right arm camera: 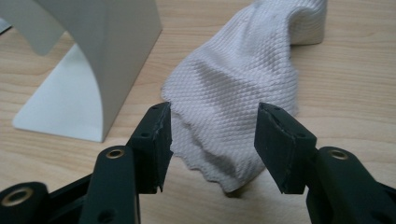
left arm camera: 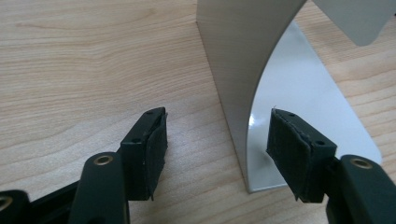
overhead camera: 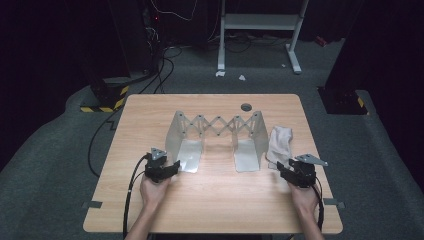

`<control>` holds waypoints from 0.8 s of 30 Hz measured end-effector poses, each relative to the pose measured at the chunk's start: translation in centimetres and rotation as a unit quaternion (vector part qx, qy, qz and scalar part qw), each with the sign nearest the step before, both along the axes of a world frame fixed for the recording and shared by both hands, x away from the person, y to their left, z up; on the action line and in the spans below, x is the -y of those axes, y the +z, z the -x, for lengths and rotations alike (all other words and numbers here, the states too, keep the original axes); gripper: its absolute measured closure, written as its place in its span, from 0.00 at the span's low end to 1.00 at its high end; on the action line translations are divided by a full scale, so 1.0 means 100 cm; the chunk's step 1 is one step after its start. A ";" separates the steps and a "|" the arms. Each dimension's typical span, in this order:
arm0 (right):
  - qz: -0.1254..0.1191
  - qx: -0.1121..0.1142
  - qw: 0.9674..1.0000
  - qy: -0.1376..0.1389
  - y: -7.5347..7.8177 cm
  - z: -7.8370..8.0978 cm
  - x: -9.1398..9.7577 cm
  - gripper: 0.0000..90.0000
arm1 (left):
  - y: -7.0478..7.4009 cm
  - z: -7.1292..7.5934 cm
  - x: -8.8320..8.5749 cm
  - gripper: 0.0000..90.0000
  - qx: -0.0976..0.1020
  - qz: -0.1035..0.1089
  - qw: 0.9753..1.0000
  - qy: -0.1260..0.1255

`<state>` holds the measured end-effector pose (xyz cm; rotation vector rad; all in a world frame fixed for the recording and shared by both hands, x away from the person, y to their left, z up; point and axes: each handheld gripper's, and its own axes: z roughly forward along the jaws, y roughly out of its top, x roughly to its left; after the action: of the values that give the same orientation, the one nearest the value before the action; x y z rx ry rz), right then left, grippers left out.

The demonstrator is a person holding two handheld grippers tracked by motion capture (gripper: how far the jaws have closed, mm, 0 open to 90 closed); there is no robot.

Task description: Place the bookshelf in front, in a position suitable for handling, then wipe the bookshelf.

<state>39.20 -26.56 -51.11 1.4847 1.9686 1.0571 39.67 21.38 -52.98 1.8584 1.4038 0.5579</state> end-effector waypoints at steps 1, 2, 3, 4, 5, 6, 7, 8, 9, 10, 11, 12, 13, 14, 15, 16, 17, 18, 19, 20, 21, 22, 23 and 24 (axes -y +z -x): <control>0.002 0.002 1.000 -0.002 0.000 -0.002 0.001 0.50 | 0.000 0.000 0.000 0.42 0.000 -0.002 1.000 0.002; 0.002 0.003 1.000 -0.006 0.000 -0.003 0.002 0.49 | 0.000 0.000 0.000 0.42 0.000 -0.004 1.000 0.005; 0.000 0.002 1.000 -0.007 0.000 -0.005 0.002 0.48 | 0.000 0.000 0.000 0.42 0.000 -0.007 1.000 0.008; 0.003 0.012 1.000 -0.008 -0.001 -0.008 0.003 0.47 | 0.000 0.000 0.000 0.41 0.000 -0.010 1.000 0.013; 0.009 0.022 1.000 -0.013 -0.003 -0.010 0.004 0.46 | 0.000 0.000 0.000 0.40 0.000 -0.014 1.000 0.017; 0.009 0.021 1.000 -0.016 -0.004 -0.012 0.004 0.45 | 0.000 0.000 0.001 0.40 -0.001 -0.016 1.000 0.019; 0.010 0.021 1.000 -0.017 -0.005 -0.013 0.005 0.44 | 0.000 0.000 0.001 0.40 0.000 -0.018 1.000 0.024; 0.019 0.019 0.999 -0.021 -0.007 -0.016 0.005 0.44 | 0.000 0.000 0.001 0.40 0.000 -0.020 1.000 0.025; 0.025 0.019 0.999 -0.025 -0.009 -0.017 0.006 0.43 | 0.000 0.000 0.001 0.40 0.000 -0.020 0.999 0.025; 0.023 0.018 0.999 -0.029 -0.009 -0.019 0.008 0.42 | 0.000 0.000 0.001 0.40 0.000 -0.020 1.000 0.025; 0.021 0.008 0.999 -0.032 -0.008 -0.021 0.009 0.40 | 0.000 0.000 0.001 0.40 0.000 -0.019 1.000 0.024; 0.019 0.003 0.999 -0.033 -0.006 -0.024 0.010 0.39 | 0.000 0.001 0.001 0.40 0.000 -0.020 1.000 0.024; 0.016 0.005 0.999 -0.033 -0.003 -0.027 0.010 0.39 | 0.000 0.001 0.001 0.40 0.000 -0.020 1.000 0.024; 0.014 0.007 0.999 -0.031 -0.001 -0.029 0.009 0.38 | 0.000 0.001 0.001 0.40 0.000 -0.020 1.000 0.024; 0.020 0.002 0.999 -0.027 0.001 -0.033 0.007 0.36 | 0.000 0.001 0.001 0.40 0.000 -0.021 0.999 0.024; 0.025 -0.005 0.999 -0.023 0.002 -0.038 0.006 0.36 | 0.000 0.001 0.001 0.40 0.000 -0.020 1.000 0.024; 0.030 -0.011 0.999 -0.022 0.002 -0.043 0.004 0.36 | 0.000 0.001 0.001 0.40 0.000 -0.019 1.000 0.024; 0.035 -0.016 0.999 -0.023 0.002 -0.048 0.003 0.34 | 0.000 0.001 0.001 0.40 0.000 -0.019 1.000 0.024; 0.033 -0.020 0.999 -0.024 0.001 -0.052 0.003 0.33 | 0.000 0.001 0.001 0.40 0.000 -0.021 0.999 0.024; 0.027 -0.029 0.999 -0.026 0.001 -0.057 0.002 0.31 | 0.000 0.001 0.001 0.40 0.000 -0.021 0.999 0.025; 0.031 -0.033 0.999 -0.026 0.001 -0.061 0.001 0.30 | 0.000 0.001 0.001 0.40 0.000 -0.021 0.999 0.025; 0.036 -0.042 0.998 -0.025 -0.001 -0.066 -0.001 0.30 | 0.000 0.001 0.001 0.41 0.000 -0.021 0.999 0.026; 0.039 -0.047 0.998 -0.024 -0.003 -0.069 -0.002 0.30 | 0.000 0.001 0.001 0.41 0.001 -0.019 1.000 0.025; 0.042 -0.052 0.997 -0.024 -0.005 -0.072 -0.004 0.31 | 0.000 0.001 0.001 0.43 0.002 -0.017 1.000 0.021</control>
<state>46.37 -26.18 -51.57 1.5625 2.0115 0.8816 39.57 21.29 -52.96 1.8581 1.4416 0.6098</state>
